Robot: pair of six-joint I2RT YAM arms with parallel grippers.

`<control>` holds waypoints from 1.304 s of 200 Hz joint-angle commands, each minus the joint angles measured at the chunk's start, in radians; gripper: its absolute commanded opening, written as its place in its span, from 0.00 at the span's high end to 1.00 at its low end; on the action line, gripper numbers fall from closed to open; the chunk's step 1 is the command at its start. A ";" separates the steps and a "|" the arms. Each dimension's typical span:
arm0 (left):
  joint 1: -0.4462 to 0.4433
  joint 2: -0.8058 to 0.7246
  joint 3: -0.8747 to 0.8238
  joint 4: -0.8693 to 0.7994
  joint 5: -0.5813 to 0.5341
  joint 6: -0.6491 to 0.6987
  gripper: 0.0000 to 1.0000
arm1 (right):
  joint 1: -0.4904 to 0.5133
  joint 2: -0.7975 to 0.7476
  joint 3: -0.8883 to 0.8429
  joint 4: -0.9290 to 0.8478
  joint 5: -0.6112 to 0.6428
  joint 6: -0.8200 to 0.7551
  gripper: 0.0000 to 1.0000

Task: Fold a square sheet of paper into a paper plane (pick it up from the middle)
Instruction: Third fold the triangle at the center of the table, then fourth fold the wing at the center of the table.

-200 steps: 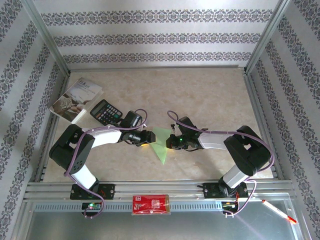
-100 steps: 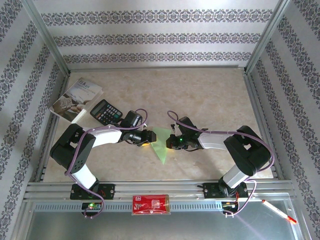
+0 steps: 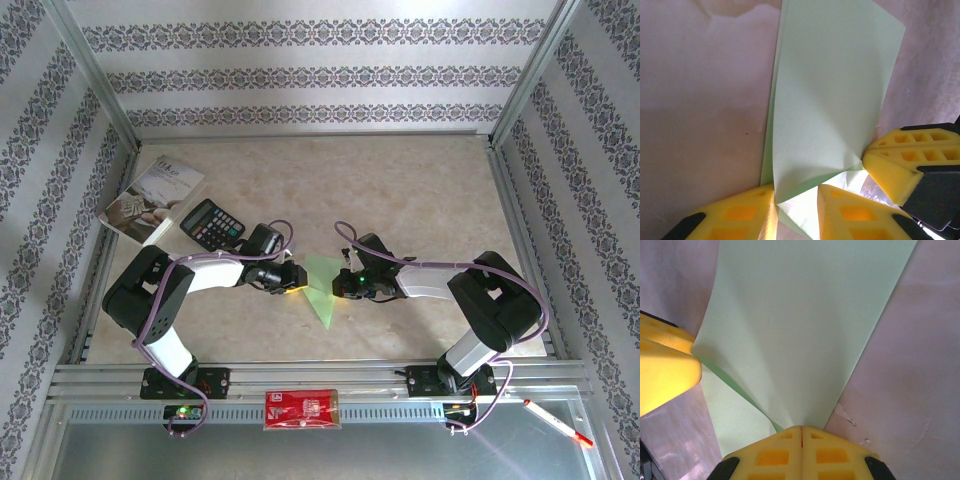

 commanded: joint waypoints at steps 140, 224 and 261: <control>-0.015 -0.205 -0.129 0.035 -0.151 -0.216 1.00 | 0.041 -0.134 0.236 -0.423 0.234 -0.326 0.76; -0.045 -0.333 -0.117 -0.071 -0.269 -0.413 1.00 | 0.377 -0.195 0.082 -0.140 0.515 -0.142 0.64; -0.045 -0.325 -0.086 -0.101 -0.252 -0.434 1.00 | 0.456 -0.163 0.048 -0.035 0.602 -0.116 0.58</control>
